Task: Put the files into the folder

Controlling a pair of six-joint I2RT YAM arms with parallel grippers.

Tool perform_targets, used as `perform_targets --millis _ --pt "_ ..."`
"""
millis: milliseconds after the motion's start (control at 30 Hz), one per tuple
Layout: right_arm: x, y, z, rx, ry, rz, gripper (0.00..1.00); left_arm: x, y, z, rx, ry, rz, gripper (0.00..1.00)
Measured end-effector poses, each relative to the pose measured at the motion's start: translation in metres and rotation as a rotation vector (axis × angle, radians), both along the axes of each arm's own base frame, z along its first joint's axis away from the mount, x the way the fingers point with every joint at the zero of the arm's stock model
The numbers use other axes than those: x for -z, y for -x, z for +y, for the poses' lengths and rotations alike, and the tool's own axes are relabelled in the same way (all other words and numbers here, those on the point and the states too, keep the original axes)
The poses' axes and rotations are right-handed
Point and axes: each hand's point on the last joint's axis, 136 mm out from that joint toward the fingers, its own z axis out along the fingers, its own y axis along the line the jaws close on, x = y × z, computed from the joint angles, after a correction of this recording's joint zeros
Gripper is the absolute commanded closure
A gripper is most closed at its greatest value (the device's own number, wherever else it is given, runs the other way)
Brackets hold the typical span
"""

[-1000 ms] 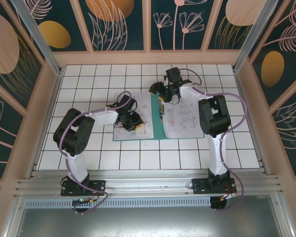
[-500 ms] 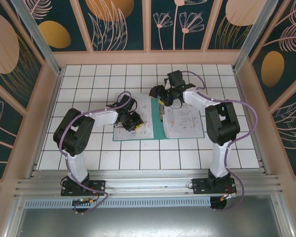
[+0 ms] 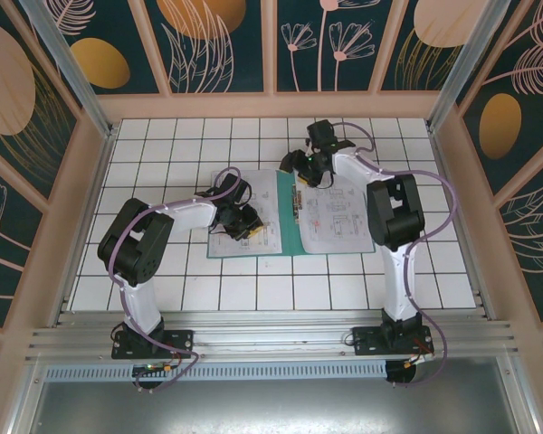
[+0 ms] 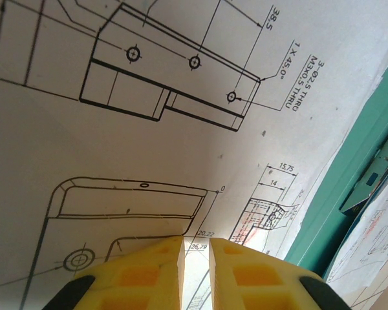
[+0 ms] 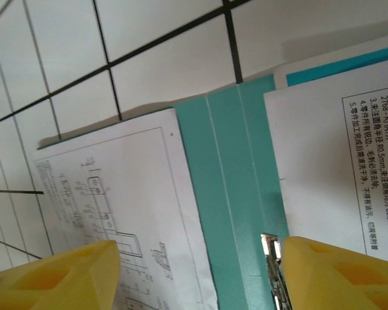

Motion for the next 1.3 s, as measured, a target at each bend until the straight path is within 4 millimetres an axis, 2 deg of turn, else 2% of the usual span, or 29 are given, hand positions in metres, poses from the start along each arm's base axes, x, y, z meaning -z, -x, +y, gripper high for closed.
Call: perform_targets --millis 200,567,767,1300 --pt "0.013 -0.002 0.001 -0.011 0.030 0.025 0.32 0.000 0.000 0.000 0.000 0.000 0.000 0.82" --pt "0.017 -0.003 0.006 -0.019 0.037 0.036 0.32 0.000 0.000 0.000 0.000 0.000 0.000 0.82" --pt "0.026 0.000 0.008 -0.024 0.046 0.057 0.32 0.000 0.000 0.000 0.000 0.000 0.000 0.82" --pt "0.027 0.005 0.016 -0.041 0.042 0.062 0.32 0.000 0.000 0.000 0.000 0.000 0.000 0.82"
